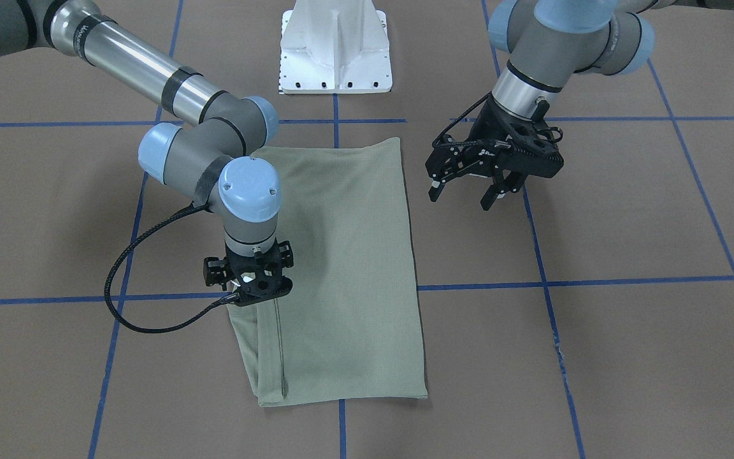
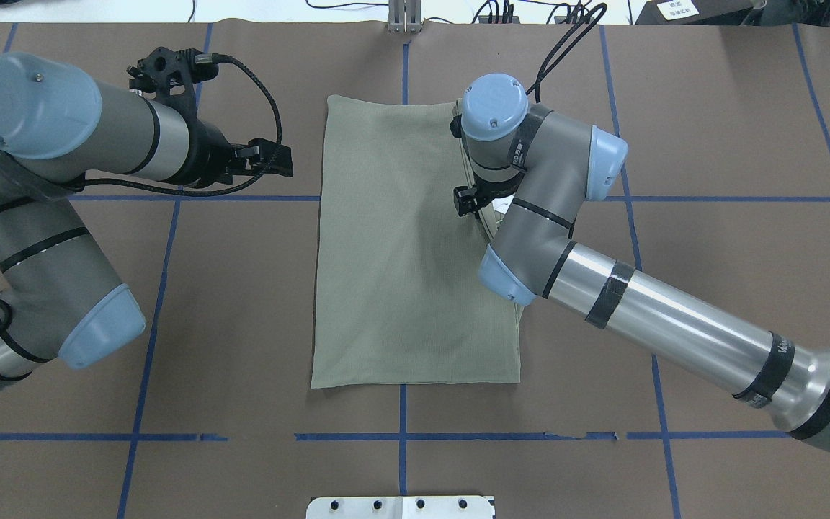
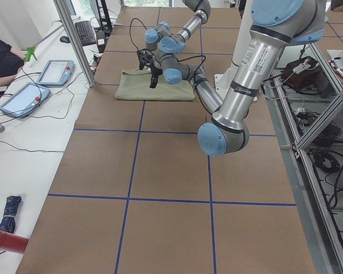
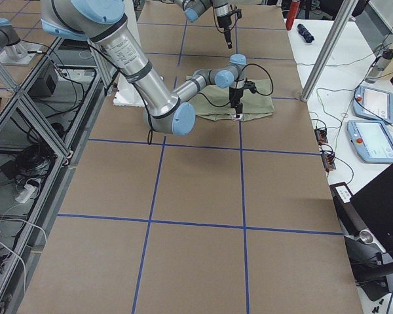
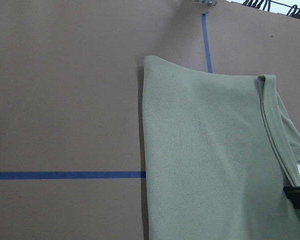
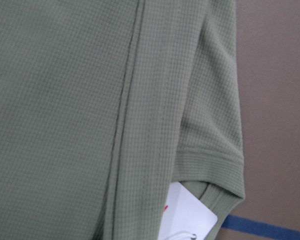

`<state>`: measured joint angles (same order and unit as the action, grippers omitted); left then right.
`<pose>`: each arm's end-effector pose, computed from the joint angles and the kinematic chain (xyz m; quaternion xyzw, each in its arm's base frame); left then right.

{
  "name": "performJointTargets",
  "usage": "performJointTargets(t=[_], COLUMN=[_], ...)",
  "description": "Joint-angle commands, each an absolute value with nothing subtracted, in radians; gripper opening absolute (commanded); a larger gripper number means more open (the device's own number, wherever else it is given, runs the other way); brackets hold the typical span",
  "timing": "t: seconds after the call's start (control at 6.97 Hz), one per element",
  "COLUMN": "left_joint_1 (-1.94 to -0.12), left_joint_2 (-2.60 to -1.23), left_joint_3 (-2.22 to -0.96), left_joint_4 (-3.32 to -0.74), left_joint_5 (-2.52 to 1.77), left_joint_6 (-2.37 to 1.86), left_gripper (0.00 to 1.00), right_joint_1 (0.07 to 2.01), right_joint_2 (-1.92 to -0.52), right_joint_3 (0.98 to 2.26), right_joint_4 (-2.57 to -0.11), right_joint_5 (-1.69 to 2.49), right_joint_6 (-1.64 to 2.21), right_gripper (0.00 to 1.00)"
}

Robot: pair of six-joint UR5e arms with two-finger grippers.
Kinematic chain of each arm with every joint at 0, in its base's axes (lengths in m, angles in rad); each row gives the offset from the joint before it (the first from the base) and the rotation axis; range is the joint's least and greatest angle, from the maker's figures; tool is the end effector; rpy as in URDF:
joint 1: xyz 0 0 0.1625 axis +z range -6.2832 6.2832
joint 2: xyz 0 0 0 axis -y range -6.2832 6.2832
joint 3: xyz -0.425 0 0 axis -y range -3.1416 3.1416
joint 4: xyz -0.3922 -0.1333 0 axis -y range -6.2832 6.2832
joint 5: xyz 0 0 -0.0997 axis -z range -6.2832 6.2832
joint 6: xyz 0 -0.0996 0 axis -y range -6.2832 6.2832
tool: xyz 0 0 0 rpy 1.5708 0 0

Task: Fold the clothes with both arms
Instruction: 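Keep pressing the right gripper along the edge farther from the robot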

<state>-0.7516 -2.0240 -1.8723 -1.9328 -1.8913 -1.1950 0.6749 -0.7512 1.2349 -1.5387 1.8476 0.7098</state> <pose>0.3691 -0.4845 0.2278 0.1651 0.5144 -0.0734 0.8383 -0.5519 -0.5776 0.3043 0.0795 -0.2744 -0.1240 0.9503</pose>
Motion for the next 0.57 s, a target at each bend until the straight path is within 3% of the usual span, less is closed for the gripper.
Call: performJointTargets(t=[0.0,0.43], left_joint_1=[-0.75,-0.749], left_joint_2=[-2.025,-2.032], left_joint_3=[-1.868,-1.864], left_joint_4=[-1.934,-1.934], left_joint_5=[-1.891,-1.891], left_joint_6=[-1.195,-1.193], left_gripper=[1.0,1.0], right_joint_1=[0.709,0.767], right_joint_2=[-0.761,-0.798], right_joint_3=[1.233,1.233], right_joint_4=[-1.539,-1.539], right_joint_5=[1.853,1.873], right_joint_6=[0.672,0.637], right_gripper=[1.0,1.0])
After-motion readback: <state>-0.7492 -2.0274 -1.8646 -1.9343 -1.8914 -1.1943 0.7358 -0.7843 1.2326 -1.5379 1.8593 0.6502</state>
